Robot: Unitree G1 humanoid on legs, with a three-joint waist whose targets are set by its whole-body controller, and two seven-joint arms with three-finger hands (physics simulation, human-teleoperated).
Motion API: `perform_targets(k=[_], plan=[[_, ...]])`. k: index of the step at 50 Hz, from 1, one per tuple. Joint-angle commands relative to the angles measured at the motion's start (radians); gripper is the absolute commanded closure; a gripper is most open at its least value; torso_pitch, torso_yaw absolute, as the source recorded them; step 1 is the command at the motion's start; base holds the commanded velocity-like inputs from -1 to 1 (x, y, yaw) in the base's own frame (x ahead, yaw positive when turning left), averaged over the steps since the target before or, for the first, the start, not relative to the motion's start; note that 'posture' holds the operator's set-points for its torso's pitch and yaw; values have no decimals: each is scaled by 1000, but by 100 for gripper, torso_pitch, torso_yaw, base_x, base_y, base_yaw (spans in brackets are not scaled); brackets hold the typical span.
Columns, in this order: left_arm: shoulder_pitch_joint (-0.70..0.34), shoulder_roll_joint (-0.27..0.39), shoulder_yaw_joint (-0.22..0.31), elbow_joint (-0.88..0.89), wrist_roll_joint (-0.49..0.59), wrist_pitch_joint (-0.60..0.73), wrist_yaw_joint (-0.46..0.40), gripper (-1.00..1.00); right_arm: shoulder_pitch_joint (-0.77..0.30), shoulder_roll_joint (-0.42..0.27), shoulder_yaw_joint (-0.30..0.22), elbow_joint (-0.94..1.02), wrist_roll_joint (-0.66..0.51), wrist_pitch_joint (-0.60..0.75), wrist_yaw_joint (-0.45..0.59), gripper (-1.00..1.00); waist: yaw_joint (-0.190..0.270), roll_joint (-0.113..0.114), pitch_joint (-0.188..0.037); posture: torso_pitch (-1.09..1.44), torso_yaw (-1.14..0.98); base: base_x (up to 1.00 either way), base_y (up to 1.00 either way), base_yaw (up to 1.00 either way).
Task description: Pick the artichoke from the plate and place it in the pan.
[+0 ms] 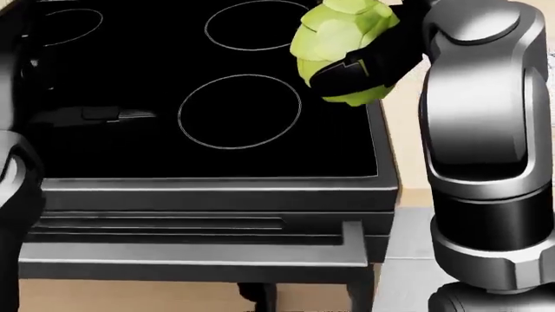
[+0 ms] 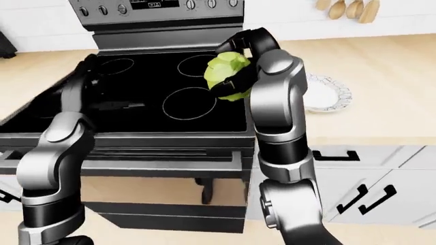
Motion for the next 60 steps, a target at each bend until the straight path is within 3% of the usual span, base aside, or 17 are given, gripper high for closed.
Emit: perform_targets(k=[1,3,14,17,18,21,25,27,29,38,43,44,47,51,53,55,60], plan=[[-29,10,14,-29,10,-27,5,-100,-44,-3,4,-37,7,-37,2,100,3,-6,-32,0,0,0,43,0],[-30,11,15,-29,10,-25,4,-100,-44,-2,5,-35,6,-38,0,100,-1,-4,-20,0,0,0,43,0],[-27,10,15,-30,11,-25,3,-100,-36,3,2,-30,8,-48,-6,100,0,-95,-24,0,0,0,43,0],[-25,10,16,-33,12,-24,3,-100,-31,4,3,-33,10,-49,-7,100,2,-144,-34,0,0,0,43,0],[-25,10,16,-33,12,-24,3,-100,-32,4,2,-32,10,-49,-8,100,-4,-107,-27,0,0,0,43,0],[-24,10,16,-30,13,-30,2,-100,-31,5,3,-35,10,-47,-9,100,3,-134,-46,0,0,0,42,0],[-22,10,17,-28,14,-30,0,-100,-32,7,3,-30,13,-51,-12,100,9,-101,-26,0,0,0,44,0],[-23,11,17,-29,14,-29,0,-100,-30,9,1,-27,16,-55,-16,100,6,-64,-19,0,0,0,43,0],[-22,10,16,-30,15,-28,0,-100,-28,9,1,-28,17,-54,-18,100,3,21,-37,0,0,0,43,0],[-29,13,18,-29,14,-24,0,-100,-43,2,4,-22,18,-48,-16,100,2,-79,-18,0,0,0,43,0],[-32,10,16,-30,15,-22,2,-100,-50,0,3,-19,18,-48,-13,100,6,-144,-33,0,0,0,43,0],[-32,11,15,-31,15,-20,1,-100,-50,0,2,-16,19,-51,-14,100,-3,-127,-27,0,0,0,42,0],[-36,13,16,-29,14,-18,0,-100,-53,3,2,-10,20,-54,-17,100,4,-138,-42,0,0,0,43,0],[-34,11,15,-21,15,-26,-1,-100,-56,3,2,0,23,-61,-19,100,8,-100,-24,0,0,0,42,0],[-32,11,14,-22,15,-27,-1,-100,-53,3,2,-1,24,-62,-20,100,4,-63,-20,0,0,0,43,0],[-30,11,15,-25,15,-26,-1,-100,-54,3,2,-4,23,-58,-19,100,-1,15,-37,0,0,0,43,0],[-29,10,15,-34,16,-18,-1,-100,-44,4,0,-13,24,-58,-22,100,1,-31,-29,0,0,0,43,0]])
